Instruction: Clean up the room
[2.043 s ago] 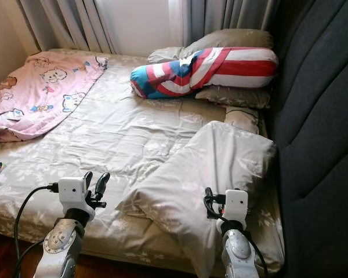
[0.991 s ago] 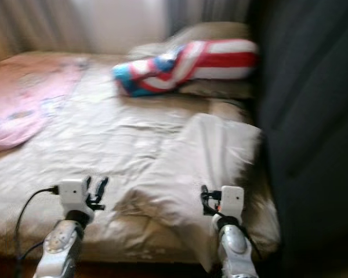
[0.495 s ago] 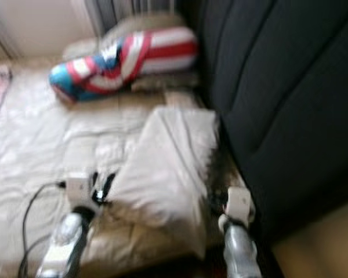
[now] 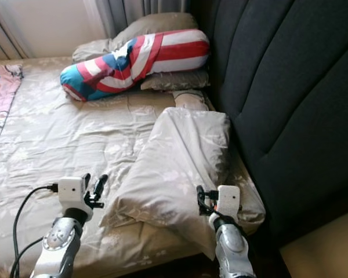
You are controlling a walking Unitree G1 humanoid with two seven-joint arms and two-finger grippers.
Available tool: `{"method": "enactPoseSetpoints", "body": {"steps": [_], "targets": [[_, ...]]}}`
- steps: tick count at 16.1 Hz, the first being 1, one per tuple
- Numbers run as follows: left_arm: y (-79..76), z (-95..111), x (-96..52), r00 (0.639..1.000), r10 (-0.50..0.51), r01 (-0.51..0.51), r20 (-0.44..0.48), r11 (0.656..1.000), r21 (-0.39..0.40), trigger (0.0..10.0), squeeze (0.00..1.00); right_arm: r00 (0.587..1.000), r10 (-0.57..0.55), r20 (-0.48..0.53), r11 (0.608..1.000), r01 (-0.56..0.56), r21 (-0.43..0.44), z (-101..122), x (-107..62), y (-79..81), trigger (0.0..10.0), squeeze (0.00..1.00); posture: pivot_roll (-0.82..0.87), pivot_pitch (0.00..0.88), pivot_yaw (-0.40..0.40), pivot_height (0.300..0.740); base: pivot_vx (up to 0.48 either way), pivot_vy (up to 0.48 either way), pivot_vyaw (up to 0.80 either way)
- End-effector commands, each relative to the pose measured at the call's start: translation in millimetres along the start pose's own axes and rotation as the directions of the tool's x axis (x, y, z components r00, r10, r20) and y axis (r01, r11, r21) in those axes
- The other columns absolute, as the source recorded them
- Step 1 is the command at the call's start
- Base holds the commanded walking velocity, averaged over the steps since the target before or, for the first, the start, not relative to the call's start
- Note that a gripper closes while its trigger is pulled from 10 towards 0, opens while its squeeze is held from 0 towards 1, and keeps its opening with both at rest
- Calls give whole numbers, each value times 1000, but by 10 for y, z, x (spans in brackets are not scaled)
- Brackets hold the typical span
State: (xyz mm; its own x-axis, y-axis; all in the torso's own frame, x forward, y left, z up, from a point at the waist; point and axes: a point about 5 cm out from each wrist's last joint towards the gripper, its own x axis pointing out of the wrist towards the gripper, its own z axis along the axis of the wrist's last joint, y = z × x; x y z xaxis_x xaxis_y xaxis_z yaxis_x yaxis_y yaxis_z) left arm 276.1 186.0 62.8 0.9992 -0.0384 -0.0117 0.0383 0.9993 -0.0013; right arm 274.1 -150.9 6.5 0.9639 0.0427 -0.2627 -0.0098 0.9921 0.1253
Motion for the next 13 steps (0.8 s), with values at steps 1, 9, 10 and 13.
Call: {"method": "enactPoseSetpoints", "body": {"steps": [1, 9, 10, 13], "targets": [[-24, 27, 14, 1000, -4, 4, 9, 1000, -2, 10000, 0, 1000, -7, -12, 1000, 7, 8, -11, -4, -42, 10000, 0, -1, 53, 7, 696, 0, 0, 0], [-23, 18, 14, 1000, 28, -28, 2, 999, -19, 10000, 0, 999, 8, 32, 1000, -8, -6, 73, 3, -111, 10000, 0, -6, 70, 7, 696, 0, -135, 300], [-20, 17, 17, 1000, 30, -30, 1, 999, -26, 10000, 0, 999, 7, 32, 1000, -7, -5, 74, 4, -115, 10000, 0, -6, 71, 7, 696, 0, 0, 0], [-18, 13, 15, 999, 36, -36, 1, 999, -31, 10000, 0, 1000, 14, 24, 1000, -14, -12, 71, 10, -121, 10000, 0, -7, 70, 4, 696, 0, 0, 0]]}}
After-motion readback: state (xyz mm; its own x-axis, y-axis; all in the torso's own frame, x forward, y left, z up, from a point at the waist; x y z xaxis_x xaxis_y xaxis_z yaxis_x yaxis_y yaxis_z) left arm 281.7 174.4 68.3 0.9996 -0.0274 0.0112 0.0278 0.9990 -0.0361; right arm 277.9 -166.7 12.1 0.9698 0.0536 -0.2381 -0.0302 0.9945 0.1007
